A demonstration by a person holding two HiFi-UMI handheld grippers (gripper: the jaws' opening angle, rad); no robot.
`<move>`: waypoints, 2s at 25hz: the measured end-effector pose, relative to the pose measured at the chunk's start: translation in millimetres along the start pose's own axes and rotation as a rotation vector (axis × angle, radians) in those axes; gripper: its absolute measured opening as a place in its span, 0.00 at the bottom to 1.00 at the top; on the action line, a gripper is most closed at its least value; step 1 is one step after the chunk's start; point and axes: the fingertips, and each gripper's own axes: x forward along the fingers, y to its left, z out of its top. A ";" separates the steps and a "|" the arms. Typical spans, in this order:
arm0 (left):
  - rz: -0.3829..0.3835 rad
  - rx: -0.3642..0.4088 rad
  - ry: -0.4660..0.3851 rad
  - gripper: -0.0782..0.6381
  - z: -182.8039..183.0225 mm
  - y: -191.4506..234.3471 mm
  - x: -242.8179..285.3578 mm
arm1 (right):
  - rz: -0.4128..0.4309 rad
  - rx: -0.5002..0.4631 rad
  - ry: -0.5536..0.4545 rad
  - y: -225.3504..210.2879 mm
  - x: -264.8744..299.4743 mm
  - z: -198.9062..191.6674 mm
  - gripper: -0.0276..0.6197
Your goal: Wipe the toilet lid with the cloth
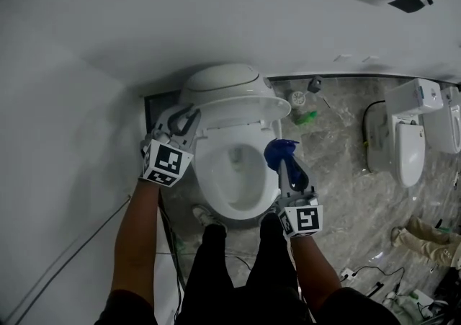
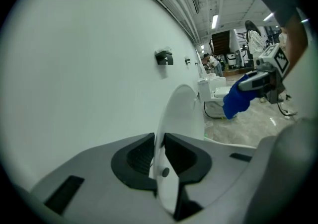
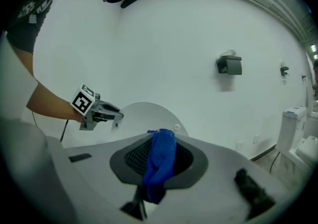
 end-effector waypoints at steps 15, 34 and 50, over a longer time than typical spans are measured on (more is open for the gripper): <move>-0.202 0.055 -0.016 0.19 -27.7 -125.6 -79.7 | -0.193 -0.105 -0.054 -22.3 -107.1 15.8 0.13; -0.501 0.347 0.353 0.34 -208.3 -359.4 -118.6 | -0.020 -0.036 -0.054 15.4 -134.9 -64.3 0.13; -0.608 0.330 0.506 0.30 -299.0 -411.6 -76.3 | 0.176 -0.133 0.085 108.8 -22.6 -156.7 0.13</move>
